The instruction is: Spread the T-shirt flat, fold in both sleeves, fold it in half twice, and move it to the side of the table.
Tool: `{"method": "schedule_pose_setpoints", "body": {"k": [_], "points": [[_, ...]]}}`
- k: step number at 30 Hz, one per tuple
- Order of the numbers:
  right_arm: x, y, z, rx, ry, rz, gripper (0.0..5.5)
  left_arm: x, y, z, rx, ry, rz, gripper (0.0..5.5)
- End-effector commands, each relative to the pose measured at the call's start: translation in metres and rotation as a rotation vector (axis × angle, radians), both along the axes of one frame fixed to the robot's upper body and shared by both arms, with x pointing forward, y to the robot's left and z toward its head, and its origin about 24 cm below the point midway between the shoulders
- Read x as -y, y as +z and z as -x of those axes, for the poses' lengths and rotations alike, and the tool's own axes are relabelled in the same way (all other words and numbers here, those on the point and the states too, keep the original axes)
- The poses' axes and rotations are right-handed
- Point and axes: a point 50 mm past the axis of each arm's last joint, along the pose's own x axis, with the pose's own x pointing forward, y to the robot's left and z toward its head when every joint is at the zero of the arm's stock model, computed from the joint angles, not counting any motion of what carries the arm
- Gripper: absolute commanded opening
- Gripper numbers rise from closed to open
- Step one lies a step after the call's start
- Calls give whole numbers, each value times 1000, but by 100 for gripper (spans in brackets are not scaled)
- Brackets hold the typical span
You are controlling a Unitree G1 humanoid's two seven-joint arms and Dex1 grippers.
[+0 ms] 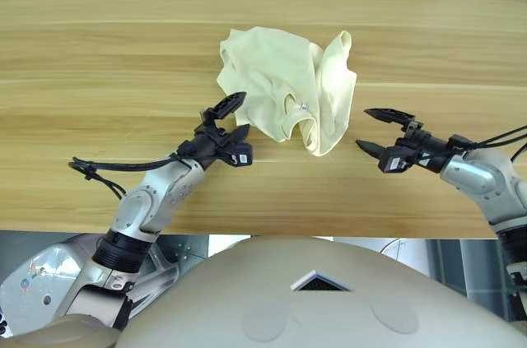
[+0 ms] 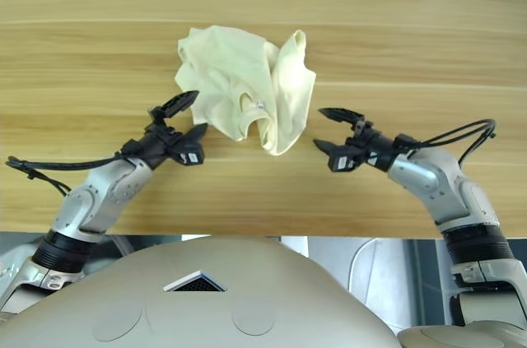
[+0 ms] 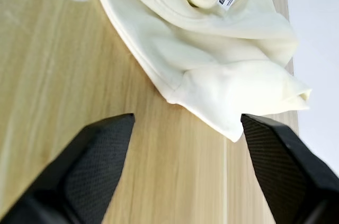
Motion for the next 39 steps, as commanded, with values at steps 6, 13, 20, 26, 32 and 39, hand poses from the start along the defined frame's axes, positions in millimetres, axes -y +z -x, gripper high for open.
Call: {"method": "schedule_pose_setpoints", "body": {"k": [6, 13, 20, 26, 32, 39], "points": [[-14, -32, 4, -103, 68, 40, 374, -9, -6, 16, -86, 50, 44, 450], [-14, -38, 0, -106, 52, 22, 305, 4, -3, 37, -188, -110, 101, 450], [-10, -41, -2, -103, 25, 12, 159, 1, -9, 27, -181, -88, 68, 450], [-11, -42, -2, -103, 24, 2, 49, -5, -26, -5, -124, 48, -4, 450], [-13, -42, -1, -105, 25, -4, 0, -5, -25, -8, -81, 22, -60, 450], [-13, -43, -2, -102, 23, -6, 0, 6, -22, 18, -169, -102, 23, 450]]}}
